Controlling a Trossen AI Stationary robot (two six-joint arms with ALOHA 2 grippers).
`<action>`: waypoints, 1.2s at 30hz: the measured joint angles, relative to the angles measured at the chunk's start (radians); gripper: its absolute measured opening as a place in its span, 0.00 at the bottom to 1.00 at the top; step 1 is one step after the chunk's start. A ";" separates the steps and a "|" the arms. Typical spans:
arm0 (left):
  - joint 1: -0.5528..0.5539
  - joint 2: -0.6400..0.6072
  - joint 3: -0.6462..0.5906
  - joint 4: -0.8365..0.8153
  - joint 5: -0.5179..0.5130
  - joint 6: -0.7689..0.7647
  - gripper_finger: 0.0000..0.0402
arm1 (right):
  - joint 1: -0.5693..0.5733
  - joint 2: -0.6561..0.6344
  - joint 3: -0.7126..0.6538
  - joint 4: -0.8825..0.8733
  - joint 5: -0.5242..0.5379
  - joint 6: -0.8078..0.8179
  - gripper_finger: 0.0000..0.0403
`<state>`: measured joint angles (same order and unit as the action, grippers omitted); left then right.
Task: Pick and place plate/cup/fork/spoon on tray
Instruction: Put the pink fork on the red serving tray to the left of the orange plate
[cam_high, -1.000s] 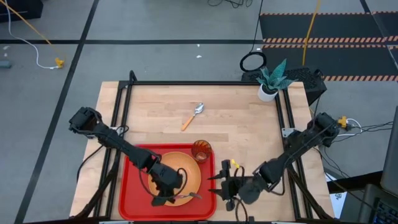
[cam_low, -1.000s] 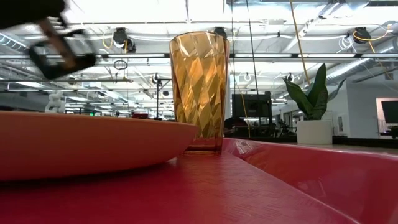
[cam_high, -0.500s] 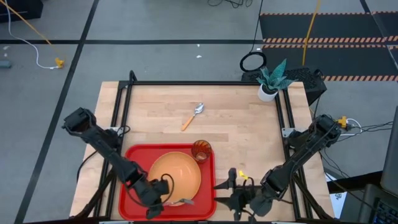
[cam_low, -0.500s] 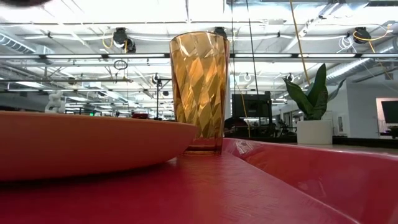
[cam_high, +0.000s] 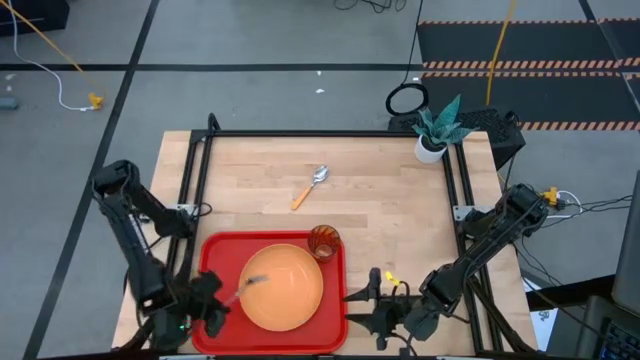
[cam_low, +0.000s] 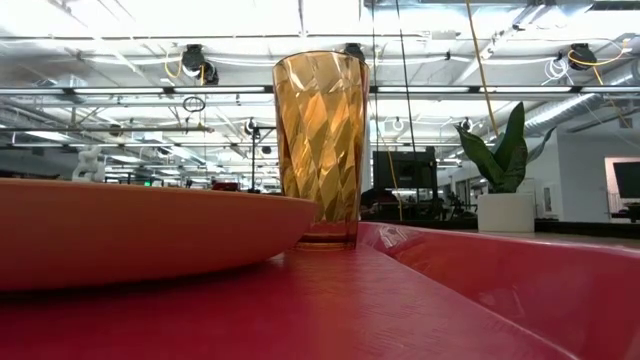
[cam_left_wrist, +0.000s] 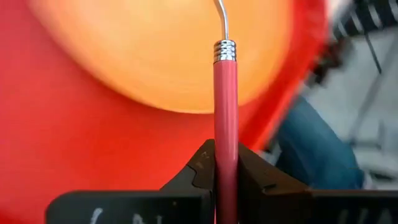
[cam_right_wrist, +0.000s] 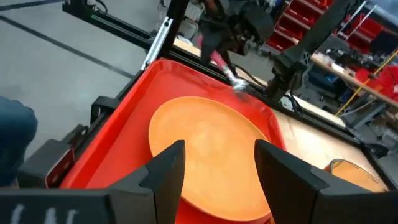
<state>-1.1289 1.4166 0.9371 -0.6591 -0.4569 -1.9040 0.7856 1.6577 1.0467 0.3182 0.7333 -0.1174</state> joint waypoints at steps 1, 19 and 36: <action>-0.026 0.003 0.000 -0.053 -0.024 -0.076 0.07 | 0.000 0.000 -0.012 0.021 0.000 -0.015 0.46; -0.024 0.063 -0.002 -0.333 0.143 -0.383 0.07 | -0.005 0.000 -0.090 0.237 0.000 -0.195 0.46; 0.049 0.168 -0.009 -0.313 0.247 -0.384 0.09 | -0.012 0.000 -0.090 0.259 0.000 -0.179 0.46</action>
<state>-1.0802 1.5848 0.9280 -0.9719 -0.2098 -2.2878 0.7734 1.6573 0.9565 0.5767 0.7330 -0.2960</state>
